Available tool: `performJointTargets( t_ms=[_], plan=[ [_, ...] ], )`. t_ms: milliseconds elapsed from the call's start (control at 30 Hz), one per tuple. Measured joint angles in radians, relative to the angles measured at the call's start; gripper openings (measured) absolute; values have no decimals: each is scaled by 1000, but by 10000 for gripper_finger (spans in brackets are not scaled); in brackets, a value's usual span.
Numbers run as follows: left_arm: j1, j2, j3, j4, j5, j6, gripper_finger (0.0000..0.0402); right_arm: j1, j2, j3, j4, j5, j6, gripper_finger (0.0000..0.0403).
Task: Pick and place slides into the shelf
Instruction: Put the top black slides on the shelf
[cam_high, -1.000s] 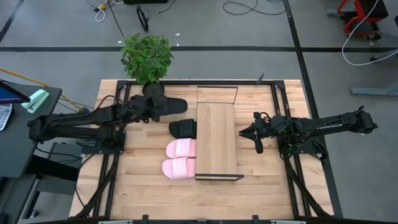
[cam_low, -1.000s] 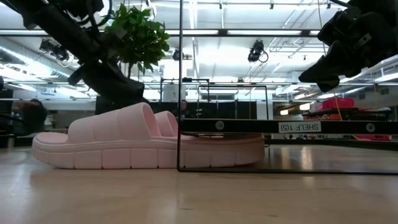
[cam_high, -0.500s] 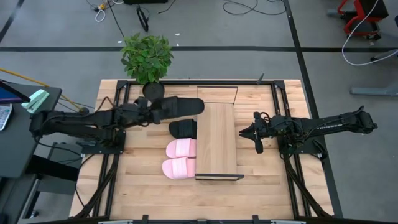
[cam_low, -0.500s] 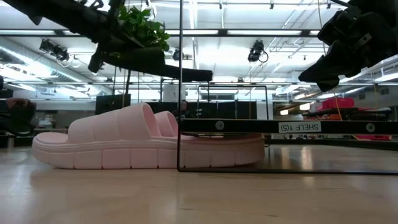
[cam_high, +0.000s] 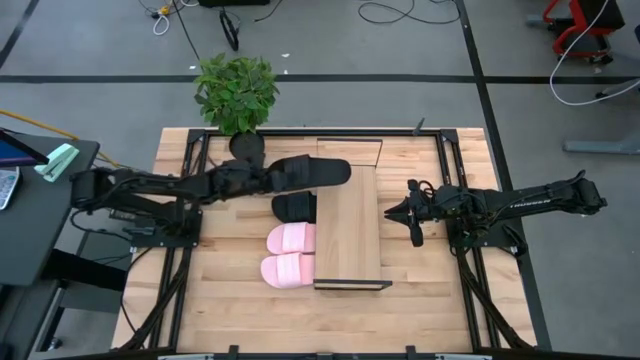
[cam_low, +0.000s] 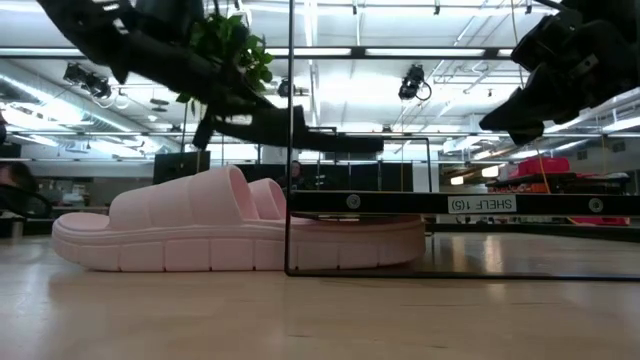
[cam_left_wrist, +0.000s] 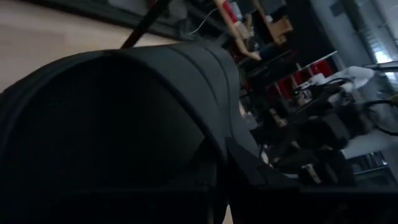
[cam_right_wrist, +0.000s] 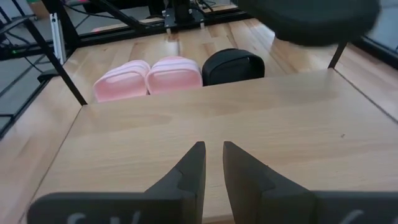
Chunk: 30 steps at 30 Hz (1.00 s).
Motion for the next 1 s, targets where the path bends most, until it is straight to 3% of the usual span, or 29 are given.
performJointTargets(
  t_ms=[167, 300, 433, 633, 1000],
  plan=[
    [58, 79, 0, 88, 63, -26, 14, 0, 0, 0, 33, 32, -78, 62],
    [71, 120, 0, 186, 87, -45, 14, 0, 0, 0, 48, 127, -162, 57],
    [71, 143, 0, 196, 92, -52, 14, 0, 0, 0, 56, 211, -240, 41],
    [68, 193, 7, 242, 100, -82, 14, 0, 0, 0, 76, 243, -311, 11],
    [68, 386, 239, 194, 202, 4, 14, 1, 0, 0, 85, 243, -303, 8]
  ],
)
